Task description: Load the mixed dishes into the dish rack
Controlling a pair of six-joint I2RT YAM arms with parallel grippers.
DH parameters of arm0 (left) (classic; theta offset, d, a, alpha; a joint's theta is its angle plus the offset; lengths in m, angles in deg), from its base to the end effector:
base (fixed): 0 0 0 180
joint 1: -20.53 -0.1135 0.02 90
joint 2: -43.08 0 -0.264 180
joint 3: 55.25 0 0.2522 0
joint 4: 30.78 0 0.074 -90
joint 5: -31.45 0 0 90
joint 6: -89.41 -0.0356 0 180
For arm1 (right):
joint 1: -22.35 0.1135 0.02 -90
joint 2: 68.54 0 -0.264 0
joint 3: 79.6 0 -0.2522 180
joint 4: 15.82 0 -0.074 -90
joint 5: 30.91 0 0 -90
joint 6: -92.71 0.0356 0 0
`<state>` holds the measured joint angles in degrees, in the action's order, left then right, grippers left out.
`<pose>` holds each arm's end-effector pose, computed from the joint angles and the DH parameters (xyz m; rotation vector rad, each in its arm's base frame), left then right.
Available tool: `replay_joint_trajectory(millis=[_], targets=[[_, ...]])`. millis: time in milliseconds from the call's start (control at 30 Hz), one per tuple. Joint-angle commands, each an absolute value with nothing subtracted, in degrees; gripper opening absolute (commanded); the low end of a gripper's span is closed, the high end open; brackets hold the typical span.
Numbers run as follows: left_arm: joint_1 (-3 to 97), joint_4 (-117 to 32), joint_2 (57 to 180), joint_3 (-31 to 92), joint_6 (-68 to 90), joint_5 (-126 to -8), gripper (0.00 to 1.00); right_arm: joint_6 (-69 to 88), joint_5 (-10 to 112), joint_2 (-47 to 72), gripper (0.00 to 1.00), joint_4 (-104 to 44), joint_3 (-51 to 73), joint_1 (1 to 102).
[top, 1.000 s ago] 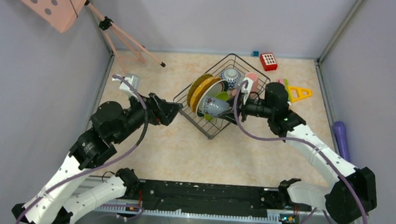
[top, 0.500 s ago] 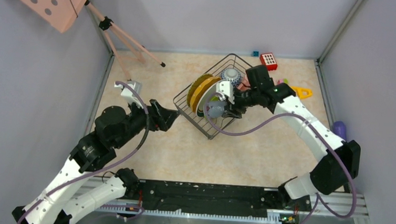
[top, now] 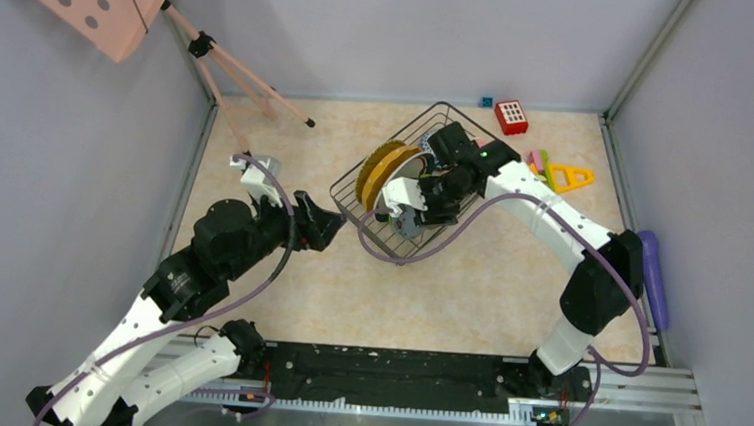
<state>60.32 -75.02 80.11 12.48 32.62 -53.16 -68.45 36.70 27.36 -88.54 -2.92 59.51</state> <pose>0.1040 -0.0822 0.3756 0.0383 1.8831 -0.8107 0.2643 0.2173 0.3115 -2.1744 1.4315 0.3258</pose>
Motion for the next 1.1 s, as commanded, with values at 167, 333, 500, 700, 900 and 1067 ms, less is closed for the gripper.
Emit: replay_joint_trajectory(millis=[167, 333, 500, 700, 900, 1067], targets=[[60.2, -72.8, 80.3, 12.4, 31.8, -53.2, 0.89, -73.7, 44.7, 30.2, 0.00, -86.2, -3.8, 63.3], [60.2, -72.8, 80.4, 12.5, 31.3, -53.1, 0.89, -77.4, 47.0, 31.6, 0.00, -85.8, -3.6, 64.5], [60.2, -73.2, 80.6, 12.9, 30.8, -52.9, 0.89, -78.9, 52.0, 35.6, 0.00, -88.2, -4.7, 66.2], [60.2, -73.6, 79.9, 12.5, 30.5, -52.8, 0.89, -77.9, 58.7, 38.2, 0.00, -91.4, -7.5, 67.2], [60.2, -73.8, 79.6, 12.3, 30.0, -52.4, 0.89, -75.8, 66.0, 38.8, 0.02, -90.9, -8.0, 69.0], [60.2, -73.8, 79.6, 12.0, 29.7, -53.4, 0.89, -72.8, 66.5, 40.9, 0.45, -93.6, -11.2, 70.0]])
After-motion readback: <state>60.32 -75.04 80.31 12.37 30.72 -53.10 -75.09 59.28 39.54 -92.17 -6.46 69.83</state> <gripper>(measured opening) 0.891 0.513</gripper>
